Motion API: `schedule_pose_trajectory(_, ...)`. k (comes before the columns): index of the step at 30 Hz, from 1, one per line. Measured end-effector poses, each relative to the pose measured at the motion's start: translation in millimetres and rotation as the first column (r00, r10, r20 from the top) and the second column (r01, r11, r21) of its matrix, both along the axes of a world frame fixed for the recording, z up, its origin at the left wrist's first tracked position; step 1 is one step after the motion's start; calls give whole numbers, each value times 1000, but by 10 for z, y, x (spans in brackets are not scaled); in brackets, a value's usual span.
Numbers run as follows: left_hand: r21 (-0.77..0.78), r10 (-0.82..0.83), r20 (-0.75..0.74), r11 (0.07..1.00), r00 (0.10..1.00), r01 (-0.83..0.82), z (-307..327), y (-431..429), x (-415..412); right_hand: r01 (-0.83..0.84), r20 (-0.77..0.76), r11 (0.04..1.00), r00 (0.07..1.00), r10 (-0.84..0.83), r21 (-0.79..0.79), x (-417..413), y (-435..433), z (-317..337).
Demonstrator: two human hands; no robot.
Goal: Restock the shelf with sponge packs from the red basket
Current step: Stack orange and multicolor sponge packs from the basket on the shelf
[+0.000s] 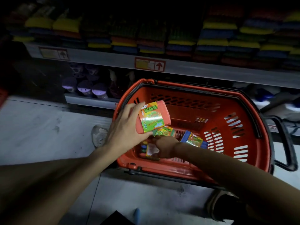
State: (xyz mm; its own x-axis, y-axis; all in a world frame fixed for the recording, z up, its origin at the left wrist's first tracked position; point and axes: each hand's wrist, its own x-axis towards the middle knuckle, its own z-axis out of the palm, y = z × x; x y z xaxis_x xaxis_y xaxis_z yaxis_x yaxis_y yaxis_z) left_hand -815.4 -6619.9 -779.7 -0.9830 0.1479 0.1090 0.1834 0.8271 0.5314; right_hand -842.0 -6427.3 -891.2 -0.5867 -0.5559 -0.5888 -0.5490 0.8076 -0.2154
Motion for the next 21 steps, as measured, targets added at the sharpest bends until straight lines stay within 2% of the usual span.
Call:
schedule_pose_trajectory(5,39,14,-15,999,1000,-14,-32,-10,-15,-122,-91,992,988,125,41,44,-229,-242)
schedule_pose_trajectory(9,15,4,-28,1000,1000,-4,-57,-23,-31,-278,-73,960,957,280,39,-17,-253,-204)
schedule_pose_trajectory(11,16,9,-28,1000,1000,-9,-46,-32,-37,-260,-58,965,964,260,9,-31,-211,-148)
schedule_pose_trajectory(13,52,22,-22,998,1000,-21,-51,-15,-51,-162,-68,986,985,159,-38,-51,-127,-94)
schedule_pose_trajectory(16,82,42,-40,996,998,-38,-51,-21,-57,70,-45,991,996,-76,-111,-42,5,-19)
schedule_pose_trajectory(19,62,40,-54,997,998,-37,-61,-13,-69,362,27,904,930,-366,-229,-36,198,127)
schedule_pose_trajectory(21,72,43,-52,997,998,-39,-45,4,-74,466,74,833,882,-466,-297,-46,337,259)
